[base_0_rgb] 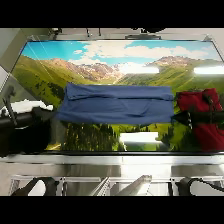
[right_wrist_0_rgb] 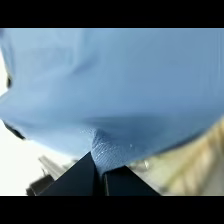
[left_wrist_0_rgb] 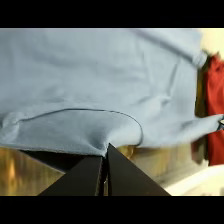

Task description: Fold the shirts.

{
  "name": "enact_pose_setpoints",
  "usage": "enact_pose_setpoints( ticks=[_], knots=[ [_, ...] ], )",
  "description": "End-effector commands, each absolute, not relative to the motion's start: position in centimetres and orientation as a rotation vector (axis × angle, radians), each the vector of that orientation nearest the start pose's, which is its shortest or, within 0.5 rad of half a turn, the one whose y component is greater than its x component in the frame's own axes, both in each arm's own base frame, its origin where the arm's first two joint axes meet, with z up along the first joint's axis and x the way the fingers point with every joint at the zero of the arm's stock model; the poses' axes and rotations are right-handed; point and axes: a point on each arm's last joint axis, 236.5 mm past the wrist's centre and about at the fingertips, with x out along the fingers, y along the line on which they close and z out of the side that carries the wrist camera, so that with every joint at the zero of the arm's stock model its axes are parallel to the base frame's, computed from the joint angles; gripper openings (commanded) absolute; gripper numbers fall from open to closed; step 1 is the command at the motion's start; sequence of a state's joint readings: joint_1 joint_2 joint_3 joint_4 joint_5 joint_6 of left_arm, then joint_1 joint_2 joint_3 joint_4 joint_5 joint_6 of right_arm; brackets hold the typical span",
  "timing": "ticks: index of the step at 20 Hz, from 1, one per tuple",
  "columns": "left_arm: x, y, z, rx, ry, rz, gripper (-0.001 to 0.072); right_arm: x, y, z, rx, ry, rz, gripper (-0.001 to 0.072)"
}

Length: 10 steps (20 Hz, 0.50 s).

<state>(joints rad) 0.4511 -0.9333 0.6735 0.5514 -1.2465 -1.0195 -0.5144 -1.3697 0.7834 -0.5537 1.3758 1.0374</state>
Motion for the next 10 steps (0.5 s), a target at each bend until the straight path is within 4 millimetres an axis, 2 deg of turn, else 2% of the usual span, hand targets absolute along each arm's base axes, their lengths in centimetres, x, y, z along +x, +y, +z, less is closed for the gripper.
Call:
enact_pose_setpoints(
  ticks=[1, 3, 5, 8, 10],
  knots=[
    [36.3, -5.2, 7.6, -0.704, 0.933, -0.508, 0.0025, 37.7, 4.3, -0.2, 1.059, 1.107, 0.497, 0.0015],
    [39.4, -6.1, 7.0, -0.677, 0.957, -0.549, 0.0025, 40.0, 4.3, -1.1, 1.031, 1.09, 0.467, 0.0015],
    [43.0, -6.5, 5.7, -0.665, 0.971, -0.561, 0.0025, 42.2, 4.1, -3.0, 1.01, 1.081, 0.415, 0.0016],
    [47.7, -6.3, 3.2, -0.661, 0.996, -0.577, 0.0025, 45.5, 3.7, -4.6, 1.049, 1.018, 0.4, 0.0016],
    [49.8, -6.0, 1.2, -0.67, 1.018, -0.588, 0.0024, 47.4, 3.5, -5.2, 1.106, 0.969, 0.415, 0.0016]
  ],
)
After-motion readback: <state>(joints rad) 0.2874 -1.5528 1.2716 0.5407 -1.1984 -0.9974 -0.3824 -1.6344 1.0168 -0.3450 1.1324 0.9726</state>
